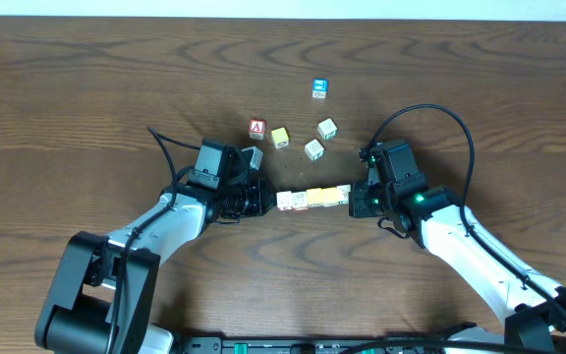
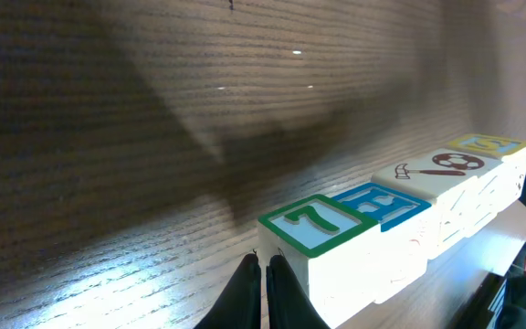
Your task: Lift 5 blocks
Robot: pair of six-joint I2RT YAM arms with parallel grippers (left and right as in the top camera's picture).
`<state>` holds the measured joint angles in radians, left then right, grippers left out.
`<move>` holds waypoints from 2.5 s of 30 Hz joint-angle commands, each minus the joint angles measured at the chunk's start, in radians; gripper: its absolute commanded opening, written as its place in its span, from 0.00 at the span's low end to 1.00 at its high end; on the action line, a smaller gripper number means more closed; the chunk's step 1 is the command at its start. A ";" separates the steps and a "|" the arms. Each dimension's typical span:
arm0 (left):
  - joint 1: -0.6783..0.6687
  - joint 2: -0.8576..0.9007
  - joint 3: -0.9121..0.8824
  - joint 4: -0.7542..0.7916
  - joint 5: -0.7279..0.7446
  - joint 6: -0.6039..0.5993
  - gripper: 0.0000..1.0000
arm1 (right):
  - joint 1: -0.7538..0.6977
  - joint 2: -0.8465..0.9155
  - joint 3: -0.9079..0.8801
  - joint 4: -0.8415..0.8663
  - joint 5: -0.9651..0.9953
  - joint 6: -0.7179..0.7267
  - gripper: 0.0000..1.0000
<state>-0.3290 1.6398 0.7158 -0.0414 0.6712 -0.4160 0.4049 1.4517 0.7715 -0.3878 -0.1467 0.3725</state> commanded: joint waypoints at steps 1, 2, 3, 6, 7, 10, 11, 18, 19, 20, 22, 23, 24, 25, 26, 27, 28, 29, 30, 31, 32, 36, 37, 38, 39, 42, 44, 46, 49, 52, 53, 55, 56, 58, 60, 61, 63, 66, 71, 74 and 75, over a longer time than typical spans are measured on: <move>-0.044 -0.028 0.043 0.024 0.182 -0.001 0.07 | 0.041 -0.019 0.039 0.011 -0.239 -0.002 0.01; -0.044 -0.028 0.044 0.024 0.182 -0.001 0.07 | 0.041 -0.019 0.039 0.006 -0.239 -0.009 0.01; -0.043 -0.028 0.046 0.024 0.182 -0.001 0.07 | 0.041 -0.019 0.039 0.002 -0.239 -0.012 0.01; -0.044 -0.028 0.055 0.023 0.182 -0.002 0.07 | 0.042 -0.019 0.039 -0.009 -0.239 -0.015 0.01; -0.044 -0.028 0.057 0.023 0.182 -0.002 0.07 | 0.042 -0.019 0.039 -0.009 -0.239 -0.015 0.01; -0.043 -0.035 0.061 0.023 0.182 -0.002 0.07 | 0.042 -0.019 0.039 -0.009 -0.239 -0.015 0.01; -0.044 -0.040 0.061 0.023 0.182 -0.002 0.07 | 0.042 -0.019 0.039 -0.009 -0.239 -0.015 0.01; -0.044 -0.076 0.061 0.023 0.182 -0.005 0.07 | 0.042 -0.019 0.047 -0.009 -0.240 -0.015 0.01; -0.044 -0.079 0.061 0.023 0.182 -0.005 0.07 | 0.042 -0.019 0.050 -0.010 -0.240 -0.014 0.01; -0.044 -0.082 0.061 0.022 0.182 -0.006 0.07 | 0.042 -0.019 0.053 -0.011 -0.240 -0.015 0.01; -0.044 -0.083 0.061 0.019 0.182 -0.006 0.07 | 0.042 -0.019 0.058 -0.016 -0.240 -0.015 0.01; -0.044 -0.083 0.061 0.019 0.182 -0.005 0.07 | 0.042 -0.019 0.061 -0.018 -0.240 -0.015 0.01; -0.044 -0.083 0.061 0.017 0.182 -0.005 0.07 | 0.042 -0.019 0.064 -0.021 -0.240 -0.015 0.01; -0.044 -0.083 0.061 0.016 0.182 -0.005 0.07 | 0.042 -0.019 0.068 -0.024 -0.240 -0.015 0.01; -0.044 -0.083 0.061 0.015 0.182 -0.005 0.07 | 0.042 -0.019 0.070 -0.025 -0.240 -0.015 0.01; -0.044 -0.083 0.061 0.014 0.182 -0.005 0.07 | 0.042 -0.019 0.073 -0.025 -0.240 -0.015 0.01; -0.044 -0.083 0.061 0.012 0.182 -0.005 0.07 | 0.042 -0.019 0.077 -0.026 -0.240 -0.015 0.01; -0.044 -0.083 0.061 0.011 0.182 -0.005 0.07 | 0.042 -0.019 0.080 -0.027 -0.240 -0.015 0.01; -0.044 -0.083 0.061 0.011 0.182 -0.005 0.07 | 0.042 -0.019 0.084 -0.029 -0.240 -0.015 0.01; -0.044 -0.083 0.061 0.011 0.182 -0.005 0.06 | 0.042 -0.019 0.087 -0.031 -0.240 -0.015 0.01; -0.044 -0.083 0.061 0.011 0.182 -0.005 0.07 | 0.042 -0.019 0.089 -0.033 -0.240 -0.015 0.01; -0.044 -0.084 0.061 0.012 0.182 -0.005 0.07 | 0.042 -0.019 0.097 -0.045 -0.239 -0.023 0.01; -0.043 -0.084 0.061 0.012 0.182 -0.005 0.07 | 0.042 -0.019 0.098 -0.047 -0.240 -0.023 0.01; -0.043 -0.086 0.061 0.012 0.182 -0.005 0.07 | 0.042 -0.019 0.098 -0.047 -0.240 -0.023 0.01; -0.043 -0.086 0.062 0.012 0.182 -0.005 0.07 | 0.042 -0.019 0.098 -0.047 -0.239 -0.023 0.01; -0.044 -0.087 0.068 0.011 0.182 -0.005 0.07 | 0.042 -0.019 0.099 -0.047 -0.240 -0.023 0.01; -0.043 -0.087 0.071 0.012 0.182 -0.005 0.07 | 0.042 -0.019 0.100 -0.047 -0.240 -0.027 0.01; -0.044 -0.087 0.072 0.011 0.182 -0.005 0.07 | 0.042 -0.019 0.102 -0.051 -0.240 -0.029 0.01; -0.043 -0.087 0.072 0.011 0.182 -0.005 0.07 | 0.042 -0.019 0.106 -0.051 -0.240 -0.030 0.01; -0.043 -0.087 0.072 0.012 0.182 -0.005 0.07 | 0.042 -0.019 0.113 -0.051 -0.239 -0.030 0.01; -0.043 -0.087 0.072 0.012 0.182 -0.005 0.07 | 0.042 -0.020 0.115 -0.051 -0.239 -0.029 0.01; -0.043 -0.087 0.072 0.012 0.182 -0.005 0.07 | 0.042 -0.021 0.118 -0.051 -0.239 -0.030 0.01; -0.043 -0.087 0.072 0.012 0.182 -0.005 0.07 | 0.042 -0.021 0.118 -0.051 -0.239 -0.030 0.01; -0.043 -0.087 0.072 0.012 0.182 -0.005 0.07 | 0.042 -0.022 0.119 -0.051 -0.239 -0.030 0.01; -0.043 -0.087 0.072 0.012 0.182 -0.005 0.07 | 0.042 -0.022 0.119 -0.051 -0.239 -0.030 0.01; -0.043 -0.087 0.072 0.012 0.182 -0.005 0.07 | 0.042 -0.022 0.119 -0.051 -0.239 -0.030 0.01; -0.043 -0.087 0.072 0.012 0.182 -0.005 0.07 | 0.042 -0.023 0.119 -0.051 -0.239 -0.030 0.01; -0.043 -0.087 0.077 0.012 0.182 -0.005 0.07 | 0.042 -0.023 0.119 -0.051 -0.239 -0.031 0.01; -0.043 -0.087 0.085 0.011 0.182 -0.009 0.07 | 0.042 -0.028 0.119 -0.051 -0.240 -0.032 0.01; -0.043 -0.087 0.085 0.011 0.182 -0.009 0.07 | 0.042 -0.035 0.119 -0.054 -0.240 -0.034 0.01; -0.043 -0.087 0.085 0.011 0.182 -0.009 0.07 | 0.042 -0.040 0.119 -0.055 -0.240 -0.034 0.01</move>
<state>-0.3290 1.5745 0.7395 -0.0505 0.6735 -0.4194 0.4042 1.4437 0.8448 -0.4683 -0.1097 0.3500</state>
